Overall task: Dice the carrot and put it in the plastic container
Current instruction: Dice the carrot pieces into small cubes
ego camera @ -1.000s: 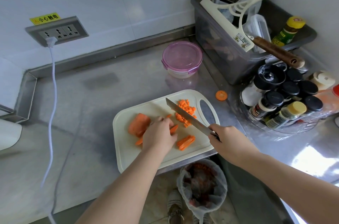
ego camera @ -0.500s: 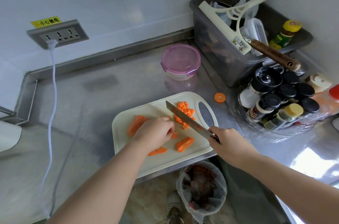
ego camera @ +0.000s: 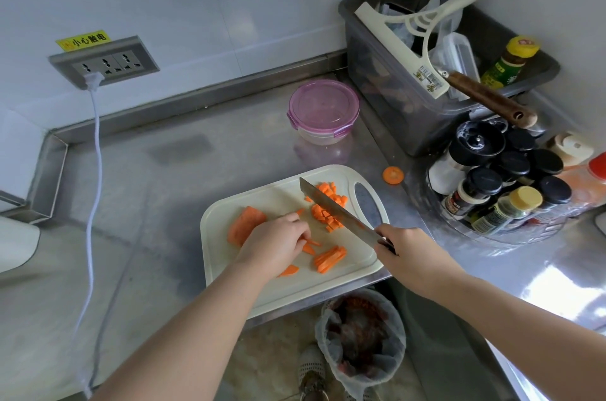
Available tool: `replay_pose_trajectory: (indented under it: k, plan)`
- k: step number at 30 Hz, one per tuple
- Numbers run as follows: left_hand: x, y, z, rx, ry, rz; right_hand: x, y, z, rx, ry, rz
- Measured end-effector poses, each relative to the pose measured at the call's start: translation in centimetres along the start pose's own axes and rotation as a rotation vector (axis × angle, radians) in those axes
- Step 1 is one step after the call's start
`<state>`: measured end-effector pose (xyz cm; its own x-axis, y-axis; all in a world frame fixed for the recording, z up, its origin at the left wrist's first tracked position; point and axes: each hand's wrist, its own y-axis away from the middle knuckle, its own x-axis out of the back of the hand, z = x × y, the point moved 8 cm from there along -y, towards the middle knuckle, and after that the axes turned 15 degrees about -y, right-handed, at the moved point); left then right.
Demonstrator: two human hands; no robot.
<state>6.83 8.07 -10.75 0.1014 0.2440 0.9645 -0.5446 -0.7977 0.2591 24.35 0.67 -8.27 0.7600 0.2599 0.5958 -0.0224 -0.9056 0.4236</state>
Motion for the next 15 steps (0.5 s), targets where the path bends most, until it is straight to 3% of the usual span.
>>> replay_pose_trajectory:
  k: [4,8,15]
  plan:
    - [1.0,-0.3,-1.2,0.111,0.127,0.007,0.1,-0.1,0.0,0.002,-0.012,0.007]
    - [0.2,-0.4,-1.4,0.044,0.134,-0.165,0.3,0.0,0.2,-0.012,0.004,0.022]
    - [-0.5,-0.4,-0.3,-0.019,0.061,-0.177,0.3,0.0,-0.1,0.003,-0.017,0.019]
